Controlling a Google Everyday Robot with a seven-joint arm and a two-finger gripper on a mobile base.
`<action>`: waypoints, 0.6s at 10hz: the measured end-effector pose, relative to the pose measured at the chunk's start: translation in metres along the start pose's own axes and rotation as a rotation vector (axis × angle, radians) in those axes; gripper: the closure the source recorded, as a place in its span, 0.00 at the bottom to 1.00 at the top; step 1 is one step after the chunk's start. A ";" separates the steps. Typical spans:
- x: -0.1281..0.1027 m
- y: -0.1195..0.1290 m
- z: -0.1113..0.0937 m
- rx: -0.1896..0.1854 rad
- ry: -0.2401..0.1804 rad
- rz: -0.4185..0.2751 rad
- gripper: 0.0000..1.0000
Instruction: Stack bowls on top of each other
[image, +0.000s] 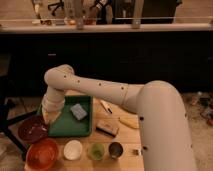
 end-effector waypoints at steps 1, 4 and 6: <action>-0.009 0.001 0.000 -0.012 0.000 0.009 1.00; -0.030 0.007 0.002 -0.056 -0.004 0.049 1.00; -0.038 0.007 0.008 -0.080 0.011 0.067 1.00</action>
